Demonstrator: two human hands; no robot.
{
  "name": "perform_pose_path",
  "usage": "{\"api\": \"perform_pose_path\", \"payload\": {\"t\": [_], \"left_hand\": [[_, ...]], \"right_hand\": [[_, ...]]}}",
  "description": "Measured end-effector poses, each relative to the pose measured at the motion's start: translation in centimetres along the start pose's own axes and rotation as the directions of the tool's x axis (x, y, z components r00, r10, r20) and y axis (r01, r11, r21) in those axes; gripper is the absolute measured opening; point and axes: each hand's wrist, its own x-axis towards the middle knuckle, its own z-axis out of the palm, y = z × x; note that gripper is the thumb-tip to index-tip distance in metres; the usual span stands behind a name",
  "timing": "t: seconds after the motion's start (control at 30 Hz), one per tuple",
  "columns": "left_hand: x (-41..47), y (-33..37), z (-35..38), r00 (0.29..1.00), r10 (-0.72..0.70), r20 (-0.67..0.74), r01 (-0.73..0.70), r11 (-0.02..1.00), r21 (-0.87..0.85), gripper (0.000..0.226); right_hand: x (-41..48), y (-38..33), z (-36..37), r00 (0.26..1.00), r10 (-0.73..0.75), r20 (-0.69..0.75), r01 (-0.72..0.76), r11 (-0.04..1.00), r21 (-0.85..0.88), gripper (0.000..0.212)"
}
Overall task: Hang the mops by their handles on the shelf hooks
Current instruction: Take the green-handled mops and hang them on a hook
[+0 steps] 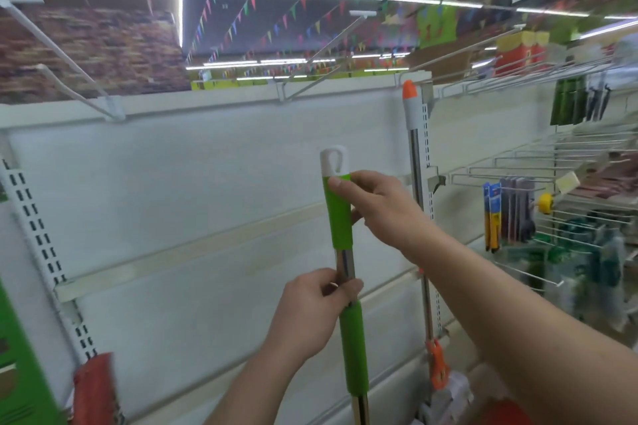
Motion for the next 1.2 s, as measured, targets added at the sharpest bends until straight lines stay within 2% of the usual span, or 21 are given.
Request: {"api": "perform_pose_path", "payload": {"t": [0.23, 0.37, 0.5, 0.67, 0.83, 1.07, 1.2], "left_hand": [[1.4, 3.7, 1.5, 0.999, -0.008, -0.054, 0.008, 1.0, 0.01, 0.042], [2.2, 5.6, 2.6, 0.994, 0.002, -0.112, 0.002, 0.999, 0.032, 0.031], [2.6, 7.6, 3.4, 0.987, 0.023, -0.157, -0.011, 0.997, 0.076, 0.033], [2.7, 9.5, 4.5, 0.976, -0.001, -0.218, 0.01, 0.999, 0.04, 0.031], [2.9, 11.2, 4.9, 0.96, -0.023, -0.28, 0.019, 1.0, -0.018, 0.028], [3.6, 12.9, 4.8, 0.929, 0.021, -0.369, -0.026, 1.0, -0.01, 0.029], [4.0, 12.8, 4.1, 0.917, 0.029, -0.398, -0.035, 0.999, -0.007, 0.03]], "right_hand": [[1.8, -0.5, -3.2, 0.999, -0.052, 0.01, 0.052, 0.997, 0.057, 0.036], [2.9, -1.1, -5.3, 0.994, -0.109, 0.03, 0.106, 0.99, 0.092, 0.038], [4.1, -1.6, -7.1, 0.983, -0.17, 0.068, 0.164, 0.982, 0.092, 0.041], [5.2, -2.0, -8.7, 0.966, -0.231, 0.12, 0.222, 0.972, 0.083, 0.048], [6.2, -3.1, -9.4, 0.944, -0.291, 0.155, 0.273, 0.954, 0.126, 0.054], [8.1, -4.8, -9.8, 0.925, -0.34, 0.168, 0.317, 0.936, 0.151, 0.065], [8.9, -5.2, -9.0, 0.917, -0.355, 0.18, 0.332, 0.932, 0.15, 0.064]]}}
